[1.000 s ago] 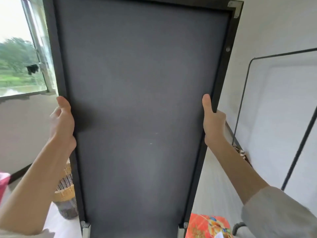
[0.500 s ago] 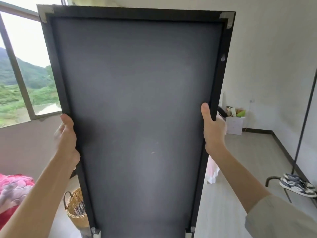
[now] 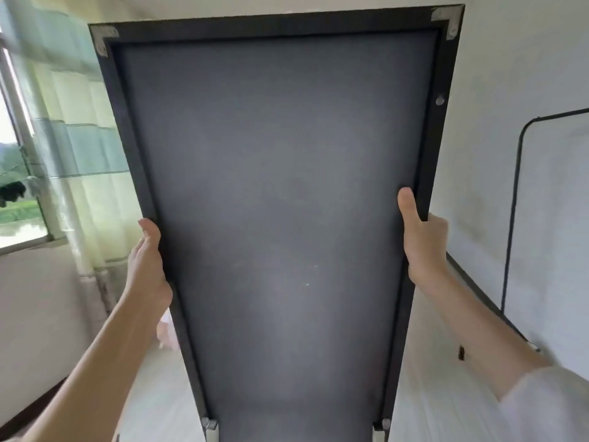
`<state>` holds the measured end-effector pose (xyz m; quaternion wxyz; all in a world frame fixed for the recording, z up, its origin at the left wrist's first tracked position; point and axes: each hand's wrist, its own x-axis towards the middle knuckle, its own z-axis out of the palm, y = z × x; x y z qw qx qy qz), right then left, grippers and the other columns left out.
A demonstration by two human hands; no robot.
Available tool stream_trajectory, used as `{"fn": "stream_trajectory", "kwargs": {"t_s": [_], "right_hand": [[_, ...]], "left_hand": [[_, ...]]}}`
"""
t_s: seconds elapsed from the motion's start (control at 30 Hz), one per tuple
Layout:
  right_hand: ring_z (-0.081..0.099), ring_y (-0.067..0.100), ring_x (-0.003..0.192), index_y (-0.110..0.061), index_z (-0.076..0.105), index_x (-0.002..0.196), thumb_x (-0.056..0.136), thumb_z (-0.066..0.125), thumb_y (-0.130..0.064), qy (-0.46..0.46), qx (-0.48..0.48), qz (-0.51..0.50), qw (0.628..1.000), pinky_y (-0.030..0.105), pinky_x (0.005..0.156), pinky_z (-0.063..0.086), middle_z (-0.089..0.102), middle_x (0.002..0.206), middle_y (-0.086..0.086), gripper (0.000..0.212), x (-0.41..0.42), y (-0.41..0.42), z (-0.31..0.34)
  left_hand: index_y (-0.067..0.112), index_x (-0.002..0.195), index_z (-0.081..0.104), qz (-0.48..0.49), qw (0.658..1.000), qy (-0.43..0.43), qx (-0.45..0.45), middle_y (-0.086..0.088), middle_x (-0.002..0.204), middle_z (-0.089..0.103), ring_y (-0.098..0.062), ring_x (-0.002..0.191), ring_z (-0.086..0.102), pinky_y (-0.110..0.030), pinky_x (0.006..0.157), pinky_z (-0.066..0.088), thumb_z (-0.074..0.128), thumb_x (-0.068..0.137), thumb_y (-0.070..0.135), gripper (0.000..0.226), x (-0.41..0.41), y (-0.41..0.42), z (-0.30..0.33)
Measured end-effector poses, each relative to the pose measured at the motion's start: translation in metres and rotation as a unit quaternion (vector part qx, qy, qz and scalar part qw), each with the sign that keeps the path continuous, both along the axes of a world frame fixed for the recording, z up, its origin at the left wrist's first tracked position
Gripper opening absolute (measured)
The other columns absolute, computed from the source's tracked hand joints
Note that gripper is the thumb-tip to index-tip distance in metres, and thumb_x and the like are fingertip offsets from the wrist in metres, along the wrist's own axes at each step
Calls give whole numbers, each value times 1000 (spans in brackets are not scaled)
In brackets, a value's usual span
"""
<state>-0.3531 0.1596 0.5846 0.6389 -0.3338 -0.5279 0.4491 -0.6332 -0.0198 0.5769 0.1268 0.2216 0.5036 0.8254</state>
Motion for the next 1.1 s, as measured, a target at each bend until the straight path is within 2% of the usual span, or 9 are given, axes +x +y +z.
{"fn": "stream_trajectory", "kwargs": {"t_s": [0.1,0.2,0.43,0.57,0.77,0.87,0.93,1.03,1.1], "right_hand": [[13,7,36,-22,14,56,83,59,-53,25,-6,-30,999,20,38,12,16,43,-11,60,-5,44,7],[15,7,40,-22,16,57,84,58,-50,27,11,-83,996,23,42,14,16,53,-4,58,-8,104,11],[16,8,39,-23,18,57,82,60,-51,23,11,-135,991,22,41,14,17,49,-8,57,-14,259,3],[15,8,39,-23,18,57,82,61,-51,11,22,-154,988,22,40,12,15,39,-12,57,-27,346,10],[16,8,38,-23,16,55,82,61,-50,-6,40,-205,978,21,40,12,15,37,-12,59,-50,471,17],[18,7,39,-23,18,56,82,60,-51,-10,35,-242,970,23,43,15,17,38,-13,58,-62,525,14],[18,7,39,-23,18,56,82,60,-52,-8,32,-263,964,25,45,15,18,38,-13,57,-64,559,11],[18,7,39,-23,19,57,82,60,-53,-4,26,-308,951,26,48,15,18,37,-13,57,-68,622,10],[19,7,37,-22,19,56,83,59,-53,-10,13,-332,943,25,46,15,19,35,-14,57,-69,662,12]], "left_hand": [[28,95,63,-55,998,-1,4,14,113,65,-8,109,59,-31,95,47,48,79,69,47,-21,72,8],[26,115,60,-66,997,-27,12,13,117,63,-7,105,60,-31,96,47,50,82,64,52,-39,158,14],[25,77,59,-126,991,-36,-5,10,90,62,-11,95,60,-31,95,48,51,82,62,39,-58,358,-3],[25,70,56,-143,988,-52,-4,11,78,58,-9,82,59,-29,92,48,50,85,59,37,-73,468,-8],[27,70,52,-185,980,-70,-7,11,71,50,-9,71,51,-25,70,44,52,79,65,40,-105,625,-16],[24,95,53,-219,972,-82,-21,10,81,56,-9,80,54,-25,73,47,53,77,67,46,-113,706,-23],[25,112,50,-212,973,-87,-10,4,104,61,-13,94,60,-29,83,50,50,83,62,47,-113,752,-25],[28,137,33,-248,967,-49,-20,2,138,45,-16,121,49,-30,101,42,43,82,68,68,-106,829,-19],[37,109,38,-252,966,-61,-17,8,117,52,0,90,54,-4,70,46,42,92,52,23,-96,871,-11]]}}
